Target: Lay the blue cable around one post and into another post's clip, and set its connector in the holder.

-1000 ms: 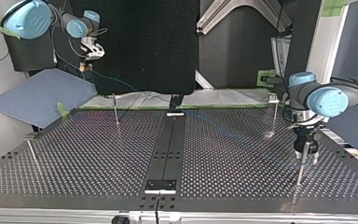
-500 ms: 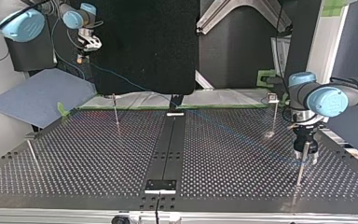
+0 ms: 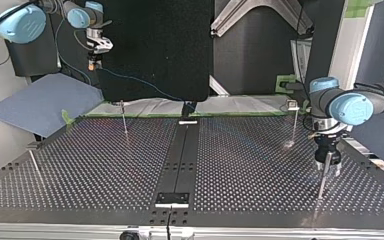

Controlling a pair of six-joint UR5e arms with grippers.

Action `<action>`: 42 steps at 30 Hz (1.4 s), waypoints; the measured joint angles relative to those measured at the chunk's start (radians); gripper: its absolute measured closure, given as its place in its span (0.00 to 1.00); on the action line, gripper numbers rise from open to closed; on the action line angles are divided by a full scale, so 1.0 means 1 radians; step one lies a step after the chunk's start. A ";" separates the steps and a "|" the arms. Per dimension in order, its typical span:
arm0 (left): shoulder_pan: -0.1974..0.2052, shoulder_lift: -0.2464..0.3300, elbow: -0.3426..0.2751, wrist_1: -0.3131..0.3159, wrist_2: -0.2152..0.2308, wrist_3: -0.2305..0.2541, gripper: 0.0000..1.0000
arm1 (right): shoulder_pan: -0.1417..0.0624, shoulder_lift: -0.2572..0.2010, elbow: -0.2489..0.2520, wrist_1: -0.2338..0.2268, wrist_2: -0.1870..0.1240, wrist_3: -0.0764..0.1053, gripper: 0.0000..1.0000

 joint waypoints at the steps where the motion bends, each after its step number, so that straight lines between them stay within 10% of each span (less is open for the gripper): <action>1: 0.000 0.000 0.000 0.000 0.000 0.000 0.00 | 0.003 -0.008 0.000 0.003 -0.004 0.000 1.00; 22: -0.001 0.000 0.001 0.000 -0.011 0.007 0.00 | 0.031 -0.193 0.035 0.027 0.047 0.038 1.00; 33: -0.001 0.000 0.001 0.000 -0.012 0.008 0.00 | 0.102 -0.280 0.016 0.051 -0.020 -0.009 1.00; 42: -0.001 0.000 0.000 -0.001 -0.012 0.008 0.00 | 0.131 -0.359 0.016 0.101 0.014 -0.030 1.00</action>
